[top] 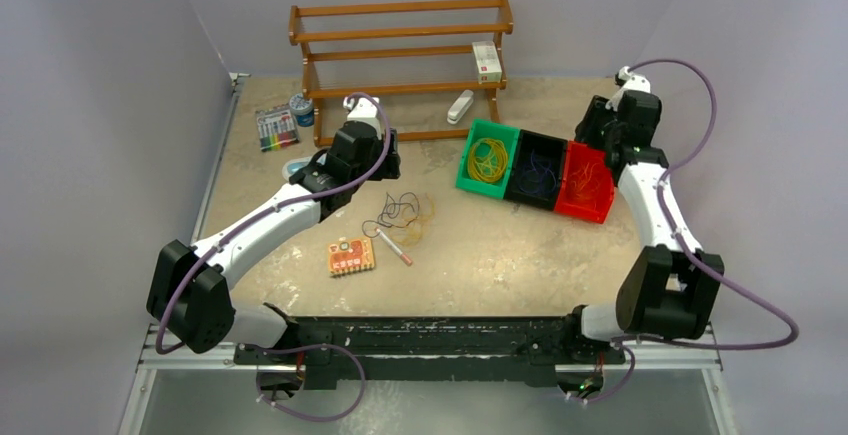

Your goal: Untangle the cables

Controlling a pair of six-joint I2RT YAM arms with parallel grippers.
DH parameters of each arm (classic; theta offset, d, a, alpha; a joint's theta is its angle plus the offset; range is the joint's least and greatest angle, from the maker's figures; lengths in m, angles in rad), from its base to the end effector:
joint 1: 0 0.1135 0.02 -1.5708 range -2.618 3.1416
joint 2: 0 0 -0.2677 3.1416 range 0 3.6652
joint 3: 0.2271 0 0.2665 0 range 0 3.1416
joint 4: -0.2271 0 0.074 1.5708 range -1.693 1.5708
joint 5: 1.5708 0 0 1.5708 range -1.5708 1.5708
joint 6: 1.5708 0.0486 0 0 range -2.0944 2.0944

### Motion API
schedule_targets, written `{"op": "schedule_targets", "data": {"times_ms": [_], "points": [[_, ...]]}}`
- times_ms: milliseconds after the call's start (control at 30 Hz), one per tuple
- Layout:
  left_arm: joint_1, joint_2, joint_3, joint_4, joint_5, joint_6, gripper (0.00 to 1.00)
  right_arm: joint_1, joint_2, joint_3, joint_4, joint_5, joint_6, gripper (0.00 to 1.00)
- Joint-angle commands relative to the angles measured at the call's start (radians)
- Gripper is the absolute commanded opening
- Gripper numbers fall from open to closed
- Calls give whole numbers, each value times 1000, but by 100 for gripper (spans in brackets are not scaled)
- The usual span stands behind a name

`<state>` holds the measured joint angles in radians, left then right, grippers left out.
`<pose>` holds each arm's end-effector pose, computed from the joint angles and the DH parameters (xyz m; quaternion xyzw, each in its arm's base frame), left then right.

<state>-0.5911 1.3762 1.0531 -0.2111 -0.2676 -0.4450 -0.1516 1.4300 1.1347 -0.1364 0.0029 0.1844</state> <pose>0.2874 -0.1774 0.2891 -0.0031 0.8634 -0.1425 0.4839 0.3555 -0.0545 0.3091 0.1416 0.8302 0.0076 0.5392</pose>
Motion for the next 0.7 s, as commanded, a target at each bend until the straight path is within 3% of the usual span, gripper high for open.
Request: {"op": "schedule_targets", "data": {"times_ms": [0, 167, 333, 433, 667], "points": [[5, 0, 23, 34, 4, -16, 62, -2, -111, -55, 159, -295, -33, 48], [4, 26, 5, 53, 17, -59, 62, 45, -146, -97, 231, -429, 41, 48], [4, 53, -25, 82, 11, -79, 61, 250, -132, -114, 249, -324, 90, 47], [4, 75, -71, 122, -7, -93, 61, 385, -113, -191, 347, -269, 178, 47], [-20, 93, -151, 207, -4, -112, 66, 593, 51, -194, 439, -237, 265, 47]]}}
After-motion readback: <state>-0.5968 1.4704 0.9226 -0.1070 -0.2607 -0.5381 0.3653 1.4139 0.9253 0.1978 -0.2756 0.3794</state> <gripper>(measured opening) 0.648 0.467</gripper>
